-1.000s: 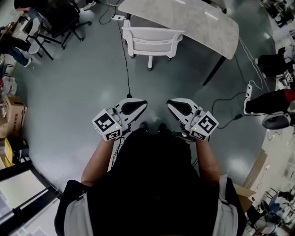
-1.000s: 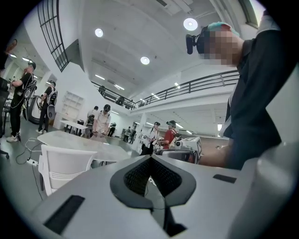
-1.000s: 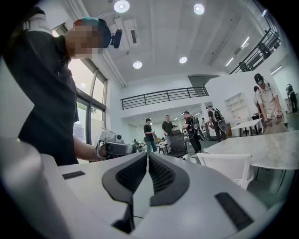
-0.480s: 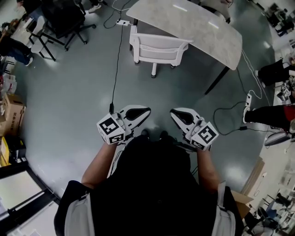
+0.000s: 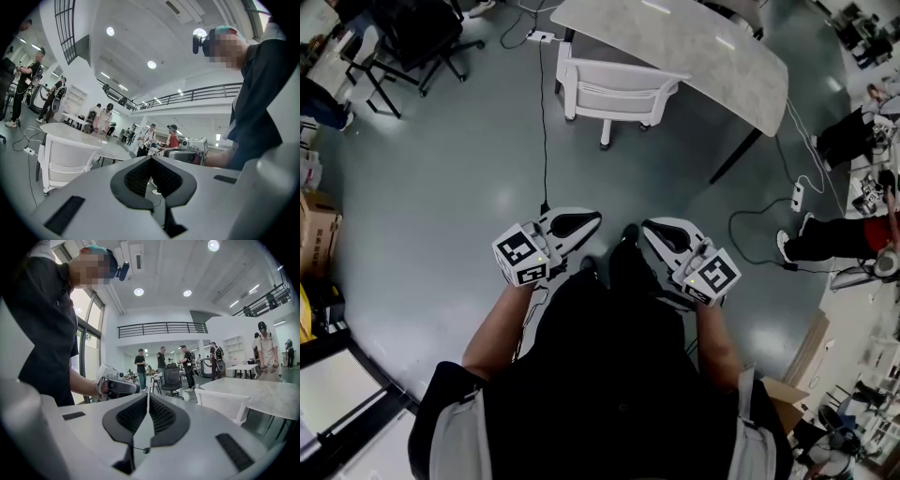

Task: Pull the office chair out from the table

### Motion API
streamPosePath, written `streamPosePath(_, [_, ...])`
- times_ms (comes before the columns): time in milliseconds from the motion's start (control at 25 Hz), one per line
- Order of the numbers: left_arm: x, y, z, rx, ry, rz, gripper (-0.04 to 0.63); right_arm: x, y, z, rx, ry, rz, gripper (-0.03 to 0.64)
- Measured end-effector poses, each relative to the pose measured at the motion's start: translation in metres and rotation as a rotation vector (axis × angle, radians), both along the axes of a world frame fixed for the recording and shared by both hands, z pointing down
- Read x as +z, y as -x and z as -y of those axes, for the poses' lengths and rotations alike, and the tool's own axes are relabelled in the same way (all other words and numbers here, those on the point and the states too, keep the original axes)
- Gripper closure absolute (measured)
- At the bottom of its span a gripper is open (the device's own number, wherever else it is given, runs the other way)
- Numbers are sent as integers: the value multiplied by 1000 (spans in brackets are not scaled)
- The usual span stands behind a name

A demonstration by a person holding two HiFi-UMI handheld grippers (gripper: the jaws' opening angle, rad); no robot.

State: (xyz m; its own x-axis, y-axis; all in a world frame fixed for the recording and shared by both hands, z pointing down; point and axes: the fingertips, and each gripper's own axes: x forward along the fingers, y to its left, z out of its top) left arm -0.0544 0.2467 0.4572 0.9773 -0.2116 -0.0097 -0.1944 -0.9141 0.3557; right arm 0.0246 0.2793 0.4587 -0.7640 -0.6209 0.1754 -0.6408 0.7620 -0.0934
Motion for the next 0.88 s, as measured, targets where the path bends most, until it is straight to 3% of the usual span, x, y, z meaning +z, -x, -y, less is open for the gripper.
streamPosePath(520, [20,-33,76,-65,38,53,584,18,-40,77,-39,21,25,591])
streamPosePath(880, [12,-94,159,-98,47,75,584,19,-93,154,-126,-14,-7,591])
